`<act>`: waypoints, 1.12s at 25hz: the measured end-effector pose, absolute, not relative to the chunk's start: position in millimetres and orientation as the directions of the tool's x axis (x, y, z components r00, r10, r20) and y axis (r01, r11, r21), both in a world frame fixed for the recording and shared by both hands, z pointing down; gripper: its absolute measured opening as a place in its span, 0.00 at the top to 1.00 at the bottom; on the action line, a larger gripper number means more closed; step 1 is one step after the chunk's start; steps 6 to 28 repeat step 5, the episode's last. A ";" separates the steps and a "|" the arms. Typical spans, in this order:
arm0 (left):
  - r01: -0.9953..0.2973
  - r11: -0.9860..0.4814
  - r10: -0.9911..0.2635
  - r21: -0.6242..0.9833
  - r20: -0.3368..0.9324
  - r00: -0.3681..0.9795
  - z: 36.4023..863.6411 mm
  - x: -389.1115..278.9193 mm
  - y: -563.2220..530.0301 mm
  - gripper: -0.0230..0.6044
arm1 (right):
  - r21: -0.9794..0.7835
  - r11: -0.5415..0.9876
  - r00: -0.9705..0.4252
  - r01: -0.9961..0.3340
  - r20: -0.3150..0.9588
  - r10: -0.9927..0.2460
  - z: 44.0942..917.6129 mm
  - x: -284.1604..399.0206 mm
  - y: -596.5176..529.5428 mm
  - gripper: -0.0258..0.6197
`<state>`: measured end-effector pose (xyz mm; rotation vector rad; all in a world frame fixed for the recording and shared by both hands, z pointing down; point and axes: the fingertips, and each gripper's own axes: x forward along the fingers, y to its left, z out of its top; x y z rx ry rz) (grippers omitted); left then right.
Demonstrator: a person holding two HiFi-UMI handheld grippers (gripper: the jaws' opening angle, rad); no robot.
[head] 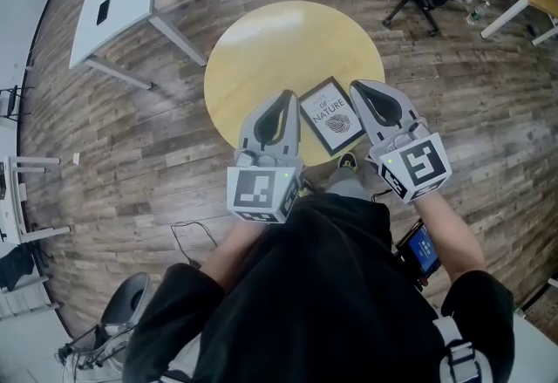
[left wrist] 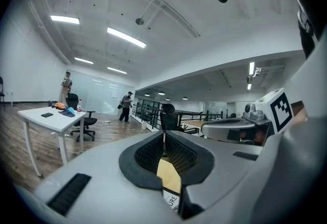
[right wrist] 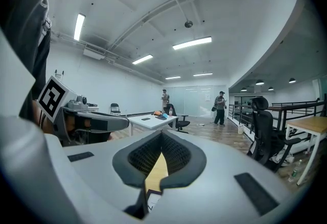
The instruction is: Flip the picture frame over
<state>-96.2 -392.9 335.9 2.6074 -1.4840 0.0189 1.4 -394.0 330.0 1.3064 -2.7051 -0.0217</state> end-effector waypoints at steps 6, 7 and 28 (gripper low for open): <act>-0.854 -0.507 -0.854 0.114 0.068 0.516 332.3 -95.5 -402.2 0.92 | 0.090 0.634 -0.624 -0.768 0.117 -0.773 327.7 -2.3 -403.2 0.93; -0.854 -0.507 -0.854 0.114 0.068 0.516 332.3 -95.5 -402.2 0.92 | 0.090 0.634 -0.624 -0.768 0.117 -0.773 327.7 -2.3 -403.2 0.93; -0.854 -0.507 -0.854 0.114 0.068 0.516 332.3 -95.5 -402.2 0.92 | 0.090 0.634 -0.624 -0.768 0.117 -0.773 327.7 -2.3 -403.2 0.93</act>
